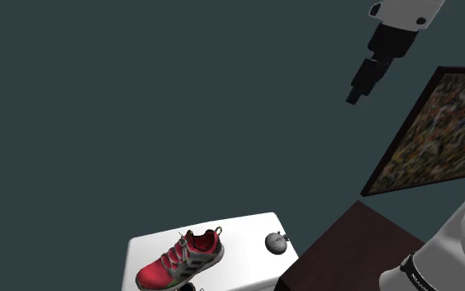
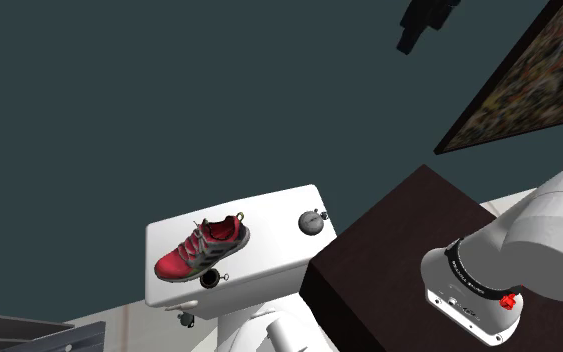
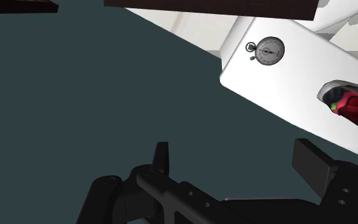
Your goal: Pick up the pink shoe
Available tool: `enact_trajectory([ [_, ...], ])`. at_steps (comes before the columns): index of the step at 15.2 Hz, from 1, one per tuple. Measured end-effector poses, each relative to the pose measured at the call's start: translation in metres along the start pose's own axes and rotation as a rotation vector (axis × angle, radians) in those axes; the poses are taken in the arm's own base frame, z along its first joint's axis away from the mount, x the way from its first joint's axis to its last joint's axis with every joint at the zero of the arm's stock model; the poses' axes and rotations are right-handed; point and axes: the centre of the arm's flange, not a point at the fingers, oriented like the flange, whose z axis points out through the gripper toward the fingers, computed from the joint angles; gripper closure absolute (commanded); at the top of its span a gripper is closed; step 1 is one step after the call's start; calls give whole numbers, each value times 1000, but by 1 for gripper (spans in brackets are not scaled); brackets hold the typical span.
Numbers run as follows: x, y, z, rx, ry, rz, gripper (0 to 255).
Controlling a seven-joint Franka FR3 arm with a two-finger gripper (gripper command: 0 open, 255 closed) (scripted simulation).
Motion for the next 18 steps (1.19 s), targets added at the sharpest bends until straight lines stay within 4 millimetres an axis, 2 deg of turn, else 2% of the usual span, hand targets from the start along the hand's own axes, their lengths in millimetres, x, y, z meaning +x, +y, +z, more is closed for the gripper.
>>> enact_trajectory([
  [2,3,-5,3,0,-4,1,0],
  [4,12,-22,15,1,-19,3,0],
  [18,84,-156,124,10,-147,29,0],
])
